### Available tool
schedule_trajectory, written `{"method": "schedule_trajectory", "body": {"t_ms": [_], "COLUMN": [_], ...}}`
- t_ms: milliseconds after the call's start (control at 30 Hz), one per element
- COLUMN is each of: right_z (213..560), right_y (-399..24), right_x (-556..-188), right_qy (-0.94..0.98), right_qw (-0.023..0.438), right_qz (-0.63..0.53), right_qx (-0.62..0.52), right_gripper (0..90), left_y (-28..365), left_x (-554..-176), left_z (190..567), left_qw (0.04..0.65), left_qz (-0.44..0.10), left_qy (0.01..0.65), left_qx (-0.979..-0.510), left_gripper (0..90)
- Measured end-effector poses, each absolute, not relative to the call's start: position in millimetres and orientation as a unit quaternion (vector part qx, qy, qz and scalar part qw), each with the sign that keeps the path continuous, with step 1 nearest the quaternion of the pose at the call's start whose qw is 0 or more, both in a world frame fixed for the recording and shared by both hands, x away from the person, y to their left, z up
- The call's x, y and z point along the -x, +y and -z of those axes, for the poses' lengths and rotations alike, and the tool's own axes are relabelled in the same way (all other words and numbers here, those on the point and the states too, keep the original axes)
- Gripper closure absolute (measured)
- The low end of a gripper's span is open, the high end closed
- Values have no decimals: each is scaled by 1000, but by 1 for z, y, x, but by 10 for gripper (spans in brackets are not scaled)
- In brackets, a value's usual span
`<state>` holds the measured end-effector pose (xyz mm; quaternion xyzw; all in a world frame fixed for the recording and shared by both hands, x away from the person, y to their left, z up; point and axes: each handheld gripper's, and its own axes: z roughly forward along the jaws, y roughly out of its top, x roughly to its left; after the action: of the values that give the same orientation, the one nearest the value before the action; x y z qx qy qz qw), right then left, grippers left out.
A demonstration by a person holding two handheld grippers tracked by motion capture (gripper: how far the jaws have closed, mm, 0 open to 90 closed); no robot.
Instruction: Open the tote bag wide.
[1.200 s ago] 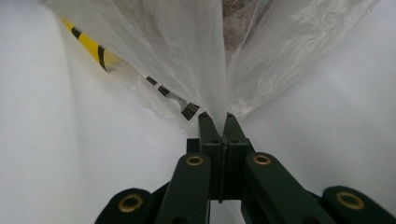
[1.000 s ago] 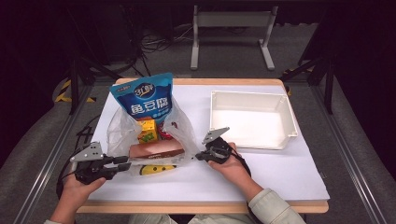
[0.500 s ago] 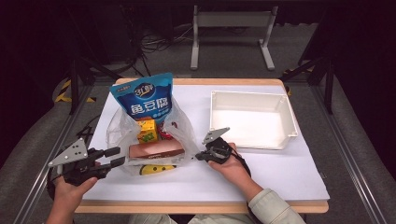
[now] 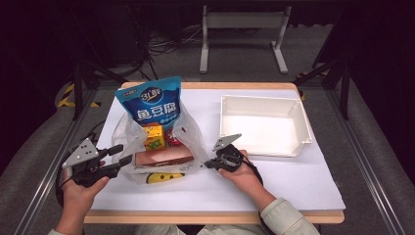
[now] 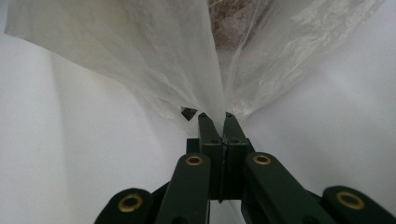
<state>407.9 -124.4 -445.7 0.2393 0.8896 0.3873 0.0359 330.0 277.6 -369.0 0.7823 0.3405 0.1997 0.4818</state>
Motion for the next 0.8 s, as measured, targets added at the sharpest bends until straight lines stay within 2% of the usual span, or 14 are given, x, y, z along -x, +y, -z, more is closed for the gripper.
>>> {"method": "schedule_trajectory", "body": {"t_ms": [33,67,100,133,200,600,800], "right_z": [446,446,446,446,446,445,445], "right_y": [-124,-124,-124,-125,-125,-125,-127], "right_x": [-408,-408,-408,-408,-408,-407,-408], "right_qy": [890,890,890,890,889,891,892], "right_qw": [36,36,36,36,35,31,32], "right_qz": [-387,-387,-387,-388,-388,-386,-383], "right_qx": [-239,-239,-239,-239,-239,-237,-237], "right_gripper": [898,898,898,899,898,898,898], "left_y": [278,279,282,284,287,296,288], "left_x": [-330,-333,-337,-338,-341,-362,-366], "left_z": [369,372,376,378,381,421,434], "left_qw": [482,474,467,460,454,381,342], "left_qz": [-200,-193,-184,-182,-180,-112,-89], "left_qy": [341,345,349,356,364,428,427], "left_qx": [-782,-787,-792,-793,-793,-812,-832], "left_gripper": [565,565,707,795,882,900,900]}}
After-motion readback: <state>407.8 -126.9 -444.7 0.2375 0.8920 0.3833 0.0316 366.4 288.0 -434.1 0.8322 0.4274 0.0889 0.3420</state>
